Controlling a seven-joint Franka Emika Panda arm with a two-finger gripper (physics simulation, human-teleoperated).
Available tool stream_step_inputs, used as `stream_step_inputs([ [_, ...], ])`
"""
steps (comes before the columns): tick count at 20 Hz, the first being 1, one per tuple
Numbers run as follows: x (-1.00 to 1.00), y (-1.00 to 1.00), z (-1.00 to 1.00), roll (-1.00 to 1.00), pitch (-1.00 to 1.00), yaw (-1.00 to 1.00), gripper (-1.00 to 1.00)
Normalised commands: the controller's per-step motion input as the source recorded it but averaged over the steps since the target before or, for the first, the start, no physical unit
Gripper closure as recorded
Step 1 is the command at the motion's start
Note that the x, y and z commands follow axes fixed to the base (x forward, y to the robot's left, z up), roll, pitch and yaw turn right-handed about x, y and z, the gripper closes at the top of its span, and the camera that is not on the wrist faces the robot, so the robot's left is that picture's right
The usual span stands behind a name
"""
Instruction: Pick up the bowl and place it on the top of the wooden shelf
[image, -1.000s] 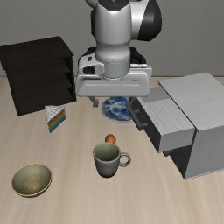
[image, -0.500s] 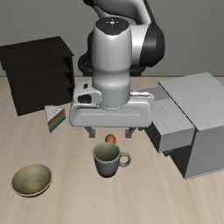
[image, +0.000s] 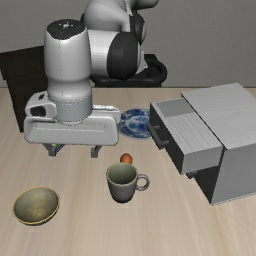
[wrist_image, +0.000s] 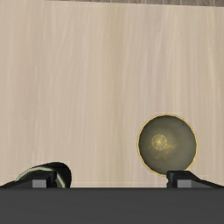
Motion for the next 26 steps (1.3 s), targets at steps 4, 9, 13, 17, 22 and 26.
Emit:
stream_step_inputs([
  [4,0.00,-1.00,0.00,0.00,0.00,0.00,-1.00],
  [9,0.00,-1.00,0.00,0.00,0.00,0.00,-1.00],
  [13,-0.25,-0.25,0.00,0.00,0.00,0.00,-1.00],
  [17,-0.25,-0.25,-0.50,0.00,0.00,0.00,-1.00],
  [22,0.00,0.00,-1.00,0.00,0.00,0.00,-1.00],
  [26,0.00,0.00,-1.00,0.00,0.00,0.00,-1.00],
])
